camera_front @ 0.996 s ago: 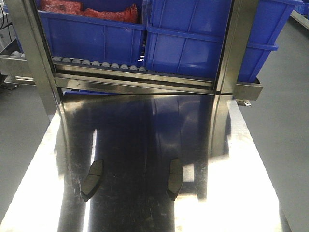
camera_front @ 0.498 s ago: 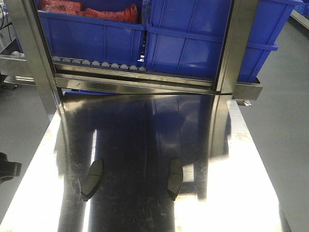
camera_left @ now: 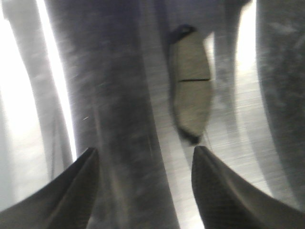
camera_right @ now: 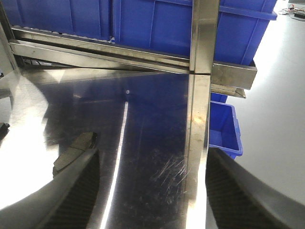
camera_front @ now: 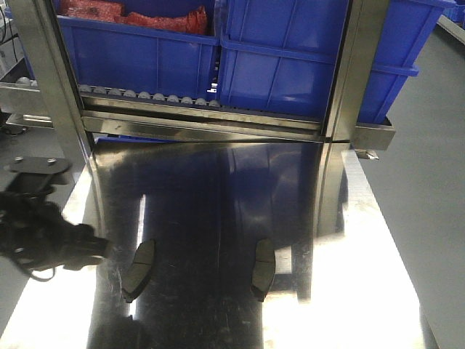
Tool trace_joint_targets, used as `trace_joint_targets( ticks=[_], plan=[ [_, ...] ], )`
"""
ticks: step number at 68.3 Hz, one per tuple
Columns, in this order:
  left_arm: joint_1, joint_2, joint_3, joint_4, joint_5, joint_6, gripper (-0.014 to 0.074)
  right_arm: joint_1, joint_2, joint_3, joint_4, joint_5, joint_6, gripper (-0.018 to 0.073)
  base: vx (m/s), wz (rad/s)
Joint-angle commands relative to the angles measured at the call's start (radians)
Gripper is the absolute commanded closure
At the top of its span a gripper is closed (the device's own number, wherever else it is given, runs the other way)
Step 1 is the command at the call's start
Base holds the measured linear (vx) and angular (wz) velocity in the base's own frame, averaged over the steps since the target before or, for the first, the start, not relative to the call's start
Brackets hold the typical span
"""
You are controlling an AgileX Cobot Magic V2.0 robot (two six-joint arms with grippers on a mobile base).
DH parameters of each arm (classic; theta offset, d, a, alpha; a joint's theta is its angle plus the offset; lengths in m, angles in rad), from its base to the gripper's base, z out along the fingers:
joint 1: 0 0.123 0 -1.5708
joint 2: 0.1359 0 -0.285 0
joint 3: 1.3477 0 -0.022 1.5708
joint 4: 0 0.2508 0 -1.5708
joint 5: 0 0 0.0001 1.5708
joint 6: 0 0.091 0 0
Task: Move and align brake pads A on conveyor
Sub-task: 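Lower the open left gripper over the brake pad nearest it, then close the left gripper on the brake pad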
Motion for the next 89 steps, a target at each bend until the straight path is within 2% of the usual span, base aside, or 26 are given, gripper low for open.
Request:
trace_joint_targets(
  ticks=[1, 11, 21, 47, 65, 89],
  plan=[
    [-0.051, 0.034, -0.076, -0.019, -0.043, 0.003, 0.0174, -0.001, 0.014, -0.023, -0.009, -0.072, -0.011, 0.0093, 0.00, 0.00],
    [-0.108, 0.132, -0.153, -0.017, -0.034, 0.006, 0.0174, -0.001, 0.014, -0.023, -0.009, -0.072, -0.011, 0.0093, 0.00, 0.00],
    [-0.137, 0.226, -0.229, -0.010, -0.002, 0.006, 0.0162, -0.001, 0.014, -0.023, -0.009, -0.072, -0.011, 0.0093, 0.00, 0.00],
    [-0.136, 0.393, -0.315, 0.010, 0.032, -0.002, 0.0071, -0.001, 0.014, -0.023, -0.009, -0.072, -0.011, 0.0093, 0.00, 0.00],
    [-0.136, 0.456, -0.315, 0.087, 0.029, -0.030, 0.0071, -0.001, 0.014, -0.023, -0.009, -0.072, -0.011, 0.0093, 0.00, 0.00],
    [-0.136, 0.507, -0.315, 0.078, -0.003, -0.030, 0.0074, -0.001, 0.014, -0.023, -0.009, -0.072, -0.011, 0.0093, 0.00, 0.00]
  ],
)
